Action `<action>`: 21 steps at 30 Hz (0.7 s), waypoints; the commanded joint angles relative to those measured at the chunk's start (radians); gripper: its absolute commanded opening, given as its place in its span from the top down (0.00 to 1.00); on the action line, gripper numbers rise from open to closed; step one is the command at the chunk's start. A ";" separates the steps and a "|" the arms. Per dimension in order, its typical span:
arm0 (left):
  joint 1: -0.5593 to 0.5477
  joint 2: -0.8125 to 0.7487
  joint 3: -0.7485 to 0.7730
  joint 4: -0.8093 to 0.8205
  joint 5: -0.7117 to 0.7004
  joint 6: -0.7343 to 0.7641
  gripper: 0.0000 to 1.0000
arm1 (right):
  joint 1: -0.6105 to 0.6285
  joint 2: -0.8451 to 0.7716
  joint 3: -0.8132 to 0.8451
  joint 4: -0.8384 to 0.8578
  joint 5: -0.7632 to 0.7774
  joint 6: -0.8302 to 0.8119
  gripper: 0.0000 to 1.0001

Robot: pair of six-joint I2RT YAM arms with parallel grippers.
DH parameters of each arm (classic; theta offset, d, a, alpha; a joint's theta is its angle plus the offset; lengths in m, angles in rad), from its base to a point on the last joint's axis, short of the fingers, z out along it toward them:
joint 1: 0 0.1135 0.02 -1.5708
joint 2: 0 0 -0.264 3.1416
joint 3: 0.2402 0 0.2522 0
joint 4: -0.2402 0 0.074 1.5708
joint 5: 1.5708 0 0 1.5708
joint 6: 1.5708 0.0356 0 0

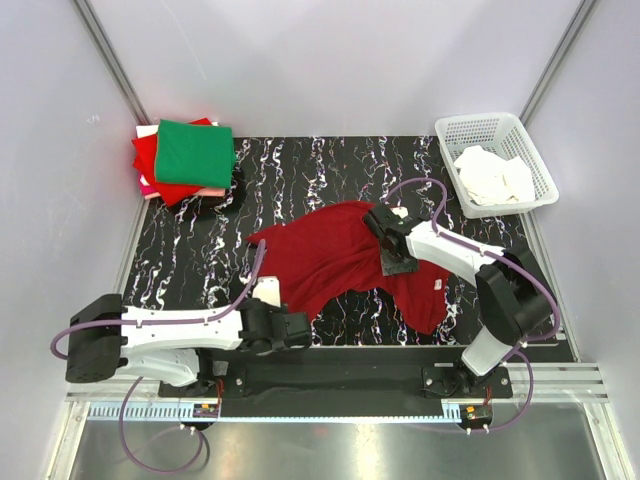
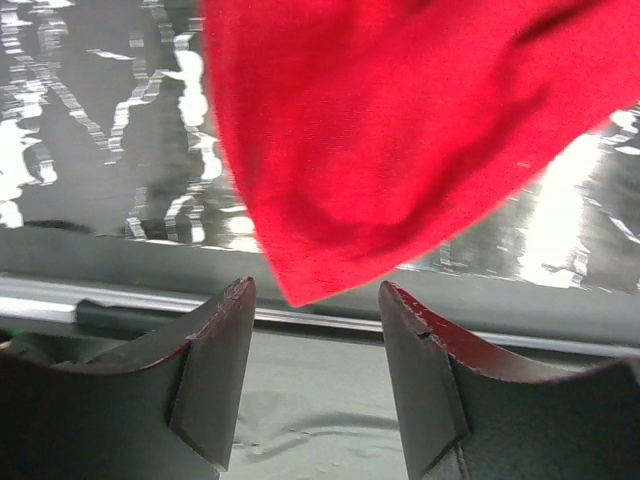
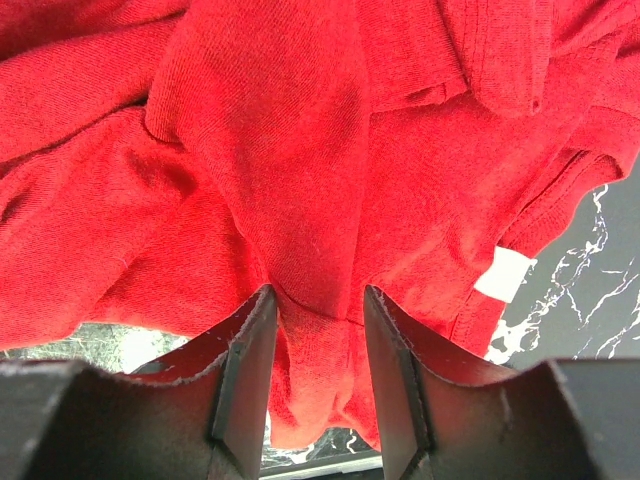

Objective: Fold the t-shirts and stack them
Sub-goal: Flatten the tshirt out

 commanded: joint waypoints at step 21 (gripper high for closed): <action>0.131 -0.192 -0.249 0.301 0.077 0.124 0.51 | -0.005 -0.021 -0.009 0.017 -0.021 0.007 0.53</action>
